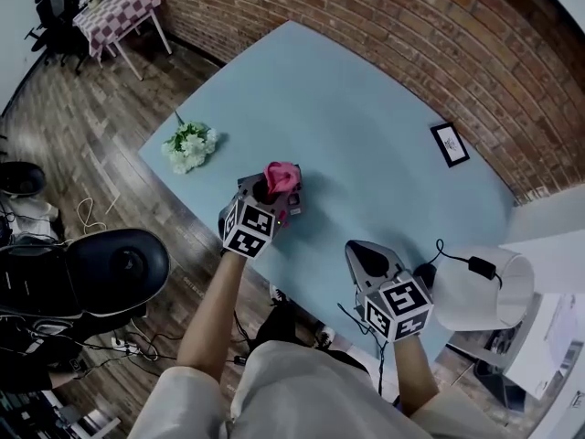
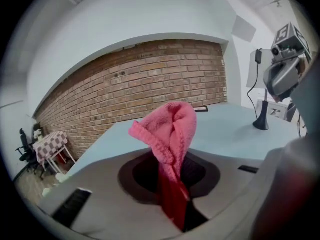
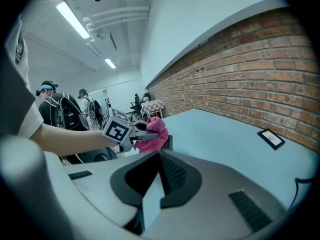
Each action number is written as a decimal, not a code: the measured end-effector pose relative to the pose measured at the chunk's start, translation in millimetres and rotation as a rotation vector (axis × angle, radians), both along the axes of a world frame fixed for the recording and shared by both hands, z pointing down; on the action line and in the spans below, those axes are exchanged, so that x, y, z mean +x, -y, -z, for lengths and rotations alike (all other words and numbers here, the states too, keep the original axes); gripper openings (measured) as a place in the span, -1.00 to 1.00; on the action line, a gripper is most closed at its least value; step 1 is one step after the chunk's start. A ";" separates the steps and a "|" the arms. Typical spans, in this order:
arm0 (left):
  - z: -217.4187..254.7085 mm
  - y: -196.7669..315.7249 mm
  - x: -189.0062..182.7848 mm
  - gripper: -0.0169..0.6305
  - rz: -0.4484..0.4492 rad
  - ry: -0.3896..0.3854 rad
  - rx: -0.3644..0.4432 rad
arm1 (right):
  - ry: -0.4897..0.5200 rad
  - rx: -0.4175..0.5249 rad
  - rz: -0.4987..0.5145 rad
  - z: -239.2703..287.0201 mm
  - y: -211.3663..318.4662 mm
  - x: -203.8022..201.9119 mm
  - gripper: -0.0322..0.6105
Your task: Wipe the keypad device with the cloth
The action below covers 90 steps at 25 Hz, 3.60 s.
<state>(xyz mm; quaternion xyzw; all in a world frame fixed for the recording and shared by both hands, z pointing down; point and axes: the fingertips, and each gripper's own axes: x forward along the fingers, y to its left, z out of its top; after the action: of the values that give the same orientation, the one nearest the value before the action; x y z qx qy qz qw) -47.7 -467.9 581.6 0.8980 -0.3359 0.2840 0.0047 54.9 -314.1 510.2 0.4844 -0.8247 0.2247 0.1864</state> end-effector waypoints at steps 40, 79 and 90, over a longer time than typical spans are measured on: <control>-109.9 -92.4 26.6 -0.63 -0.139 0.182 -0.276 | -0.007 -0.007 0.001 0.0 -3.4 5.5 -0.87; 207.6 -366.7 -46.2 -0.64 0.390 -0.252 0.289 | 0.095 0.414 0.339 172.2 -182.4 -30.3 -0.87; 260.5 -436.9 -38.0 -0.64 0.425 -0.261 0.388 | 0.118 0.470 0.434 209.2 -248.0 -38.0 -0.88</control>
<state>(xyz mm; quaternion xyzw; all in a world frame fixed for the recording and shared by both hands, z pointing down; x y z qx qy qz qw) -85.7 -31.0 321.1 0.8208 -0.5604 0.0896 -0.0642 16.9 -66.1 301.1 0.3131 -0.9474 0.0109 0.0651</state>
